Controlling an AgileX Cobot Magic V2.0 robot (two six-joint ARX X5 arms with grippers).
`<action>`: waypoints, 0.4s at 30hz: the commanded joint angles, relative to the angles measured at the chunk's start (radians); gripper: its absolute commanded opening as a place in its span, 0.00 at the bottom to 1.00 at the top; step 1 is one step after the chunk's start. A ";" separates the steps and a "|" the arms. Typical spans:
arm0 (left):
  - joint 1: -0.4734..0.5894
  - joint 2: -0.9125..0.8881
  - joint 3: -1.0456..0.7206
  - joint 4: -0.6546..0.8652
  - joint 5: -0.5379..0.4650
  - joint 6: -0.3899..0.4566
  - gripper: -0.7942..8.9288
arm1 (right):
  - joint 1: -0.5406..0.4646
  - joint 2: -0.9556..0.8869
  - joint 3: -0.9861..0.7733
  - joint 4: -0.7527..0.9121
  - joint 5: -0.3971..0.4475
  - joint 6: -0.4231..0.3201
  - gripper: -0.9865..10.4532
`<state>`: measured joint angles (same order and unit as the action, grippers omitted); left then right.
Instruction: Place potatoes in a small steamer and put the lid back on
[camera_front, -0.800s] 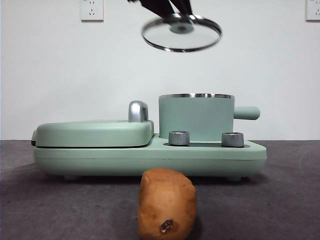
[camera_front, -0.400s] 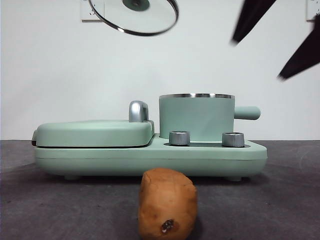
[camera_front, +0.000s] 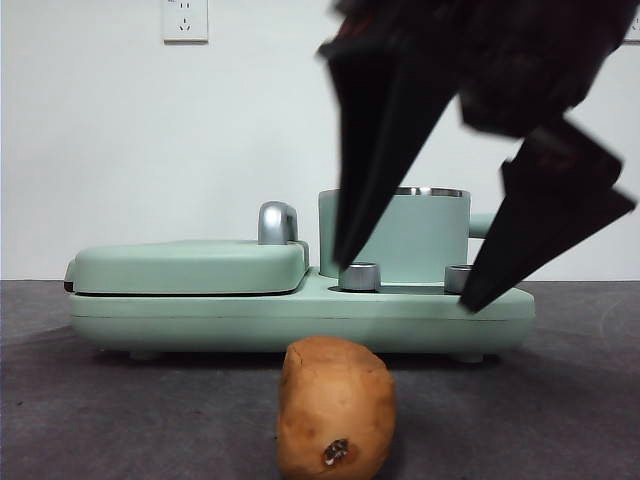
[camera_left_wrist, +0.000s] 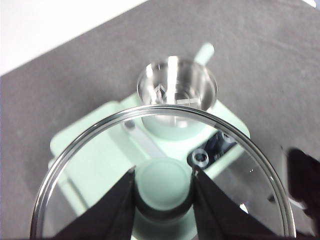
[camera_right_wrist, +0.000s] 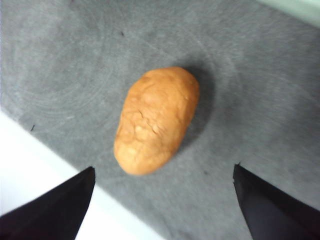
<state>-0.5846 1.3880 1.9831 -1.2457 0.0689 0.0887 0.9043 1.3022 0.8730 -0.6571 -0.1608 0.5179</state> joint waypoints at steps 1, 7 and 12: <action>-0.003 -0.078 -0.090 0.038 0.001 0.012 0.09 | 0.024 0.052 0.019 0.049 0.001 0.052 0.47; -0.004 -0.329 -0.420 0.063 0.001 -0.012 0.09 | 0.029 0.198 0.019 0.158 -0.053 0.078 0.47; -0.004 -0.412 -0.536 0.068 0.001 -0.026 0.09 | 0.029 0.291 0.019 0.246 -0.053 0.087 0.47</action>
<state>-0.5846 0.9798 1.4246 -1.2083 0.0685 0.0750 0.9222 1.5761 0.8745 -0.4168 -0.2123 0.5922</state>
